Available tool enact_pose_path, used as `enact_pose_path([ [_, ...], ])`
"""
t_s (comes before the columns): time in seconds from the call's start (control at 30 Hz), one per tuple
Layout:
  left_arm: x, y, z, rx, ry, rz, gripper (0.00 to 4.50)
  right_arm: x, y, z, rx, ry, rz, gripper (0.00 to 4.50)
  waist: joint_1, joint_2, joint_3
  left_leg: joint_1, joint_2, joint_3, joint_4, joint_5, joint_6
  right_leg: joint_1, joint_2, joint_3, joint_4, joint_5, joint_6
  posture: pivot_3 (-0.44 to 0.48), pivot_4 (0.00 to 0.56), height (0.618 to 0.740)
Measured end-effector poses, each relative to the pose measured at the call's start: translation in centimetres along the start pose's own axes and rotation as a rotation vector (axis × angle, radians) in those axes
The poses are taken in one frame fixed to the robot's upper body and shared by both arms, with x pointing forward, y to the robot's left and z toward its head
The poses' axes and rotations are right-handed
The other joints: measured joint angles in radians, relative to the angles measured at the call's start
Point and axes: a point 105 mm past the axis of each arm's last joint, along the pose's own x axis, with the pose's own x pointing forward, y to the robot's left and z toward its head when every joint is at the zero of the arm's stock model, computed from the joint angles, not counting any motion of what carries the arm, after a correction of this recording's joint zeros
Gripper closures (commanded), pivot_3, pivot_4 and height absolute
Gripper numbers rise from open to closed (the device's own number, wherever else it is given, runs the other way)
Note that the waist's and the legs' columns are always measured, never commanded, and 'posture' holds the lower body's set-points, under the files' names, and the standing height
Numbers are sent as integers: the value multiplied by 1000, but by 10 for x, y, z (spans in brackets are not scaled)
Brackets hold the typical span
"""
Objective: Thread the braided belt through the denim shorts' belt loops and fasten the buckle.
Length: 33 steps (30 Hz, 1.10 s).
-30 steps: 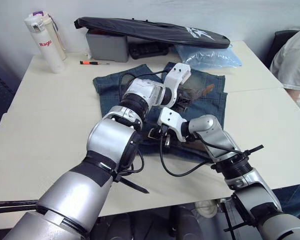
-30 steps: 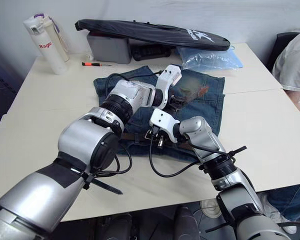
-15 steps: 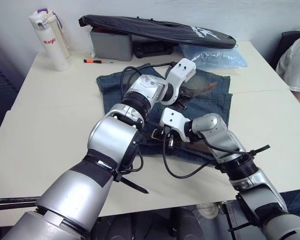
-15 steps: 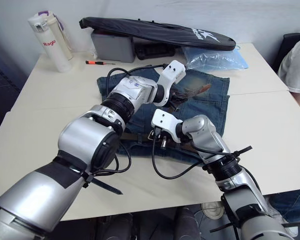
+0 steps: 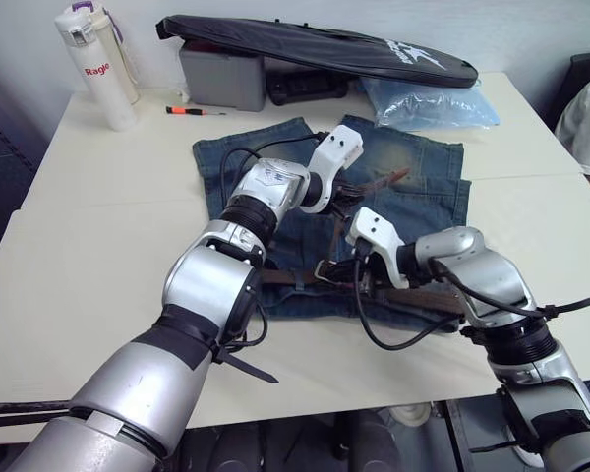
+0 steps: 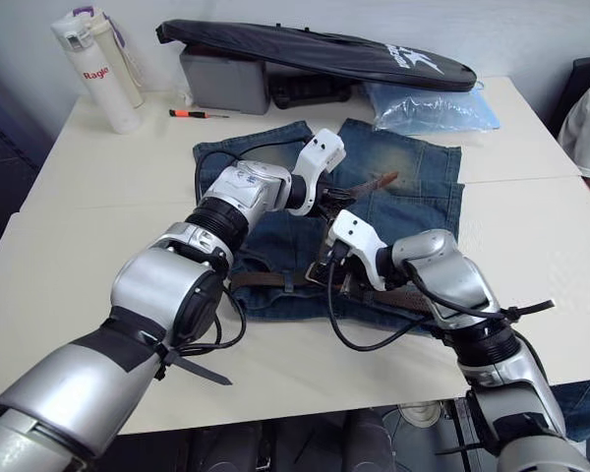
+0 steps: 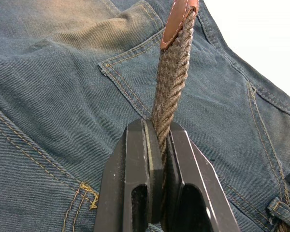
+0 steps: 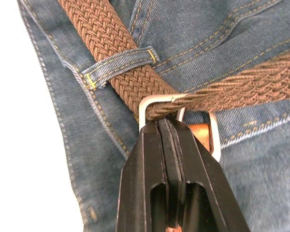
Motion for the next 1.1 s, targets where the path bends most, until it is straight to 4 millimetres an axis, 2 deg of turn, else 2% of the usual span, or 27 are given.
enact_pose_path([
  [0.17, -6, 7, -3, 15, -4, 13, 4500, -17, 4, -2, 50, -12, -9, 4453, 1, 0, 1, -3, 0, 0, 1, 0, 0, -2, 0, 0, 0, 0, 0, 0, 150, 740],
  [0.2, -9, 10, -3, 16, -5, 20, 4500, -23, 2, -3, 61, -11, -26, 4169, 1, 0, 1, -5, 0, 0, 2, 0, 0, -4, 0, 0, 0, 1, 1, 0, 150, 740],
  [0.27, -13, 13, -6, 21, -4, 16, 4500, -34, 0, -4, 73, -15, -57, 3455, 3, 0, 1, -7, 0, 0, 3, 0, 0, -6, 0, 0, 1, 1, 1, 0, 150, 740],
  [0.37, -22, 11, -7, 143, -22, -47, 4500, -53, 5, 0, 23, -27, -94, 2032, 4, 0, 1, -11, 0, 0, 2, 0, 0, -10, 0, 0, 1, 1, 1, 0, 150, 740],
  [0.47, -38, 6, -8, 335, -48, -126, 4500, -57, 13, -2, -99, -12, -137, 488, 1, 0, 1, -11, 0, 1, 1, 0, 0, -12, 0, 1, 1, 1, 1, 0, 150, 740],
  [0.5, -41, 5, -9, 368, -48, -141, 4500, -56, 15, -3, -117, -9, -138, 109, 0, 0, 1, -11, 0, 2, 1, 0, 0, -12, 0, 1, 1, 1, 1, 0, 150, 740],
  [0.6, -51, 1, -10, 505, -43, -173, 4500, -52, 16, 2, -200, -27, -186, 22, 1, 0, 1, -11, 0, 2, 5, 0, 0, -12, 0, 2, 4, 1, 1, 0, 150, 740],
  [0.77, -64, 2, -19, 670, -24, -156, 4500, -62, 2, 10, -349, -16, -338, 22, 4, 0, 1, -12, 0, 2, 14, -1, 2, -12, -2, 3, 10, 1, 1, 0, 150, 740],
  [0.87, -64, 2, -27, 734, -24, -146, 4500, -64, -1, 13, -394, -14, -368, 22, 7, 0, 1, -13, 0, 2, 16, -1, 2, -12, -2, 3, 10, 1, 1, 0, 150, 740],
  [1.0, -64, 3, -24, 804, -53, -103, 4500, -72, -6, 9, -416, 35, -390, 22, 13, 0, 1, -13, 0, 2, 17, -2, 3, -12, -2, 3, 10, 1, 1, 0, 150, 740],
  [1.1, -64, 6, -30, 811, -52, -79, 4500, -71, -4, 9, -426, 32, -370, 22, 15, 0, 1, -13, 0, 2, 17, -2, 3, -12, -2, 3, 11, 1, 1, 0, 150, 740],
])
